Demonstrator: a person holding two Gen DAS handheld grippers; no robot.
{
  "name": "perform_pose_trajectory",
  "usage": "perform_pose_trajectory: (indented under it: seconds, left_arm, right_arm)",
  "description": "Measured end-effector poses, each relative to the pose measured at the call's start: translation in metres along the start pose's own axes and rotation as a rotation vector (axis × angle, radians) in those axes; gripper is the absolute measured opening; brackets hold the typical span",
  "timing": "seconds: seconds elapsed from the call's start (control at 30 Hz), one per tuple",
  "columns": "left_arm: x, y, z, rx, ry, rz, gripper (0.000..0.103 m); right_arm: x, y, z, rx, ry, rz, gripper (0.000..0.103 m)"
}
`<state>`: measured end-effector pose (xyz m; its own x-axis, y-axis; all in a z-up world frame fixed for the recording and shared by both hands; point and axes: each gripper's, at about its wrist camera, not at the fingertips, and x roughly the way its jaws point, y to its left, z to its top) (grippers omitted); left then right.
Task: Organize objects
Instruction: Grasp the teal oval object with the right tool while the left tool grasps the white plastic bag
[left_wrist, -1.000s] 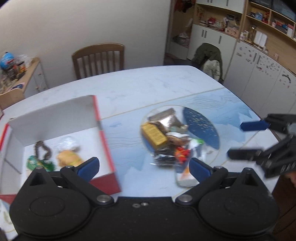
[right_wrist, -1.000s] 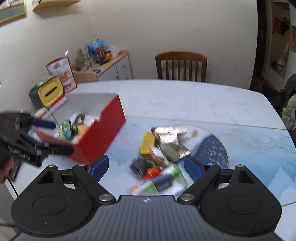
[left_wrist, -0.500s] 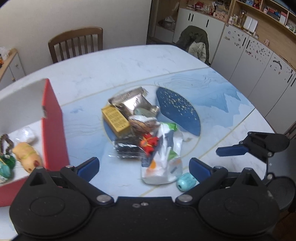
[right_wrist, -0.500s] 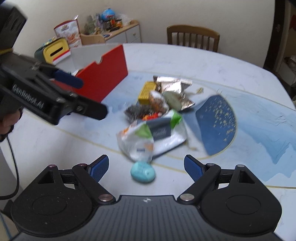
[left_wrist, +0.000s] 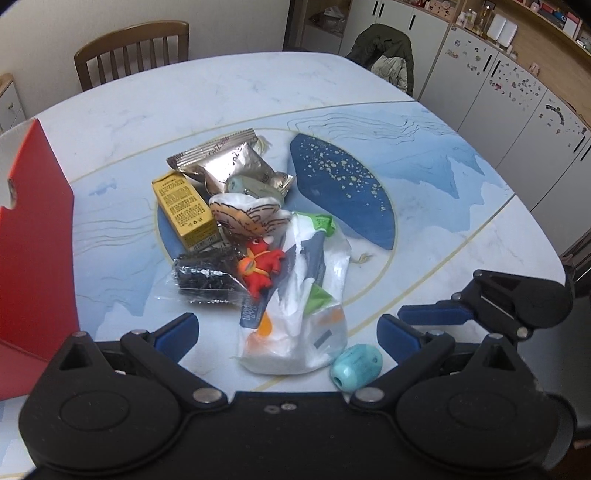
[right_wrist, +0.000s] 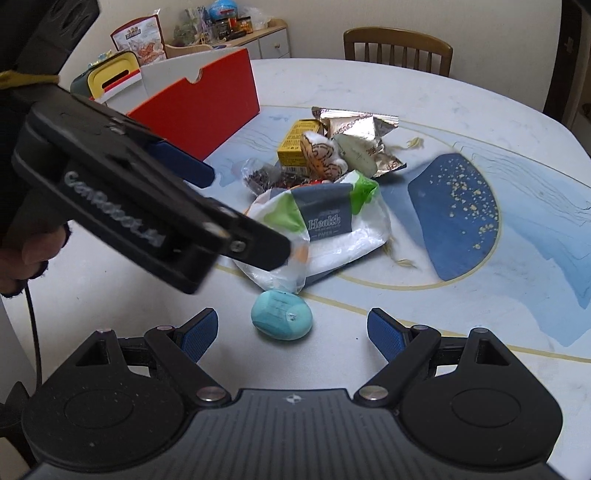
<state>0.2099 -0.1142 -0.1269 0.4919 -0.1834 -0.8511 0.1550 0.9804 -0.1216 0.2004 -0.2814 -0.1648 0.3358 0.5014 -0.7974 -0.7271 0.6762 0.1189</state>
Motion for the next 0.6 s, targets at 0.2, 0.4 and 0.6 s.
perform_pose_trajectory:
  seconds: [0.2, 0.4, 0.6]
  left_arm:
    - [0.015, -0.001, 0.002, -0.024, 0.029, -0.001, 0.094]
    - [0.023, -0.003, 0.001, -0.022, 0.051, -0.007, 0.08]
    - [0.027, -0.005, 0.002, -0.025, 0.055, -0.001, 0.068]
  right_arm:
    - [0.009, 0.001, 0.0, 0.017, 0.005, 0.014, 0.08]
    - [0.014, 0.002, 0.001, 0.004, 0.012, 0.013, 0.065]
    - [0.015, 0.003, 0.003, 0.009, 0.007, 0.015, 0.055]
